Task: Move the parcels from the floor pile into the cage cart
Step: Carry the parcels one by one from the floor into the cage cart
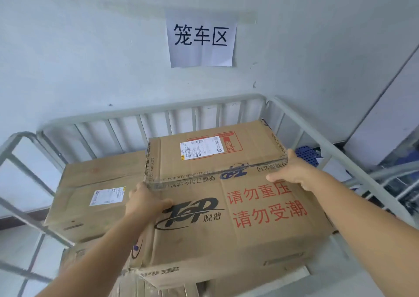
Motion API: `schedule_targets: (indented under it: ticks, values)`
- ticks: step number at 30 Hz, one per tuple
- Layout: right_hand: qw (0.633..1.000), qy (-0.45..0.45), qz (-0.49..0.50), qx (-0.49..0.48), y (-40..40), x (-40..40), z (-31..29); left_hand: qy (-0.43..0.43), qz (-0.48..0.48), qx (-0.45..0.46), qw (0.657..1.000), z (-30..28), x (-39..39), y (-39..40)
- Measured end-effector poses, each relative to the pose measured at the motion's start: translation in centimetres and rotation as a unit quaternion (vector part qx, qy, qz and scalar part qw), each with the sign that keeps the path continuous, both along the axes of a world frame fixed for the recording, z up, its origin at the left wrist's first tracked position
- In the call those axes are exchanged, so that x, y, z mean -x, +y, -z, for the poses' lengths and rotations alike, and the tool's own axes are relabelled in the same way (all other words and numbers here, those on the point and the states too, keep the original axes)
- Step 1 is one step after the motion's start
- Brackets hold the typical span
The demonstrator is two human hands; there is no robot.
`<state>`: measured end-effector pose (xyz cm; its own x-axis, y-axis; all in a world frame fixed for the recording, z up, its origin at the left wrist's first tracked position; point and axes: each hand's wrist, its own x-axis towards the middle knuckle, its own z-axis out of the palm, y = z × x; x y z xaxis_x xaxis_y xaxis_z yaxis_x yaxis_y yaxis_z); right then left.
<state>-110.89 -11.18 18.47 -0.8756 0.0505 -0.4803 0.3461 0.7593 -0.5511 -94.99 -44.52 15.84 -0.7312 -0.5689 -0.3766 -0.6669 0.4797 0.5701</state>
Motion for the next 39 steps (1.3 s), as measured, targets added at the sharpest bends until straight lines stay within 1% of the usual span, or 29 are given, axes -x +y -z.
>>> schedule_targets:
  ticks: [4, 7, 9, 11, 15, 21, 27, 30, 34, 39]
  values:
    - [0.997, -0.056, -0.056, -0.02, 2.6, 3.0, 3.0, -0.057, -0.022, -0.014, 0.998, 2.3, 1.0, 3.5]
    - [0.992, -0.095, -0.074, -0.046, 4.5, 4.3, 5.4, -0.098, -0.028, -0.011, 0.995, 4.8, 1.7, 5.6]
    - [0.987, -0.12, -0.081, -0.068, 5.8, 5.0, 6.9, -0.119, -0.028, -0.031, 0.992, 6.5, 2.1, 7.1]
    - [0.984, -0.14, -0.079, -0.079, 7.0, 5.6, 8.4, -0.122, -0.03, -0.056, 0.99, 8.4, 2.7, 8.2]
    - [0.982, -0.153, -0.072, -0.082, 8.9, 6.7, 11.1, -0.136, -0.032, -0.087, 0.986, 12.0, 4.2, 10.3]
    - [0.979, -0.17, -0.064, -0.096, 11.1, 8.5, 15.8, -0.164, -0.043, -0.078, 0.982, 17.2, 7.0, 12.4]
    - [0.975, -0.188, -0.049, -0.103, 12.8, 9.6, 21.5, -0.233, -0.049, -0.077, 0.968, 23.2, 7.7, 14.7]
    - [0.974, -0.2, -0.034, -0.102, 13.7, 9.4, 23.8, -0.229, -0.062, -0.063, 0.969, 24.7, 7.4, 16.4]
    - [0.977, -0.194, -0.016, -0.086, 14.8, 9.6, 25.7, -0.186, -0.086, -0.072, 0.976, 27.2, 7.7, 16.7]
    - [0.98, -0.183, -0.004, -0.076, 15.0, 9.8, 25.7, -0.162, -0.095, -0.095, 0.978, 25.4, 8.1, 17.0]
